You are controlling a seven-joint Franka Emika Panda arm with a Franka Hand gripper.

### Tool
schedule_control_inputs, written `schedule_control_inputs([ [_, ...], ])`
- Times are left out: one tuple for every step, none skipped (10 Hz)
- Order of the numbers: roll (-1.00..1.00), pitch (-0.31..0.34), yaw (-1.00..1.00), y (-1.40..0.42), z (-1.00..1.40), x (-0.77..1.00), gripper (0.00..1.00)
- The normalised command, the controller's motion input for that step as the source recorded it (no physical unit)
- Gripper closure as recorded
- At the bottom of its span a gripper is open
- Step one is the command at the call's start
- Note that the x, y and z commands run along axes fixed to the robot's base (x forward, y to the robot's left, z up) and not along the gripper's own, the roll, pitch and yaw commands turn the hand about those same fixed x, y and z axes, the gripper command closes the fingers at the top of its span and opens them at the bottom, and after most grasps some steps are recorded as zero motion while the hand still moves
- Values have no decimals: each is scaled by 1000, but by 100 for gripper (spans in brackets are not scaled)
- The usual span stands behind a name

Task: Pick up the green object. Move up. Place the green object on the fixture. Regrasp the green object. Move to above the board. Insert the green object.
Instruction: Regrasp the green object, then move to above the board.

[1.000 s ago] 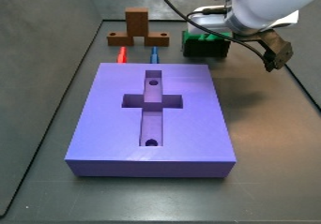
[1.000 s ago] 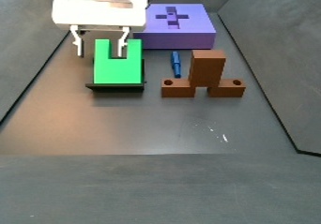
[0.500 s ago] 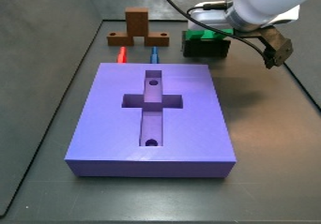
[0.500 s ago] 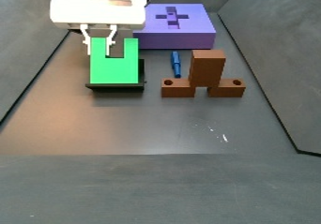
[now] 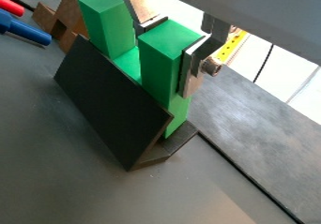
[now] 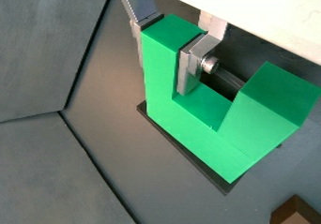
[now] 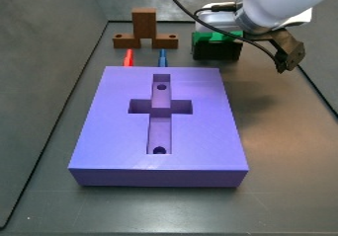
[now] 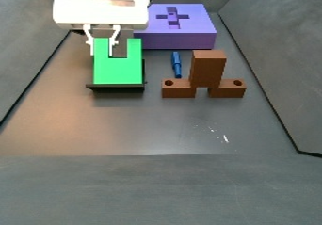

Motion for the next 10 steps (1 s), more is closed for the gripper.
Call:
schedule_control_inputs([
  [0, 0, 0, 0, 0, 0, 100],
  [0, 0, 0, 0, 0, 0, 100],
  [0, 0, 0, 0, 0, 0, 100],
  [0, 0, 0, 0, 0, 0, 100],
  [0, 0, 0, 0, 0, 0, 100],
  [0, 0, 0, 0, 0, 0, 100],
  [0, 0, 0, 0, 1400, 0, 100],
  [-102, 36, 3, -27, 1400, -5, 100],
  [-136, 44, -11, -29, 1400, -22, 100],
  [-77, 37, 16, -13, 1400, -14, 100],
])
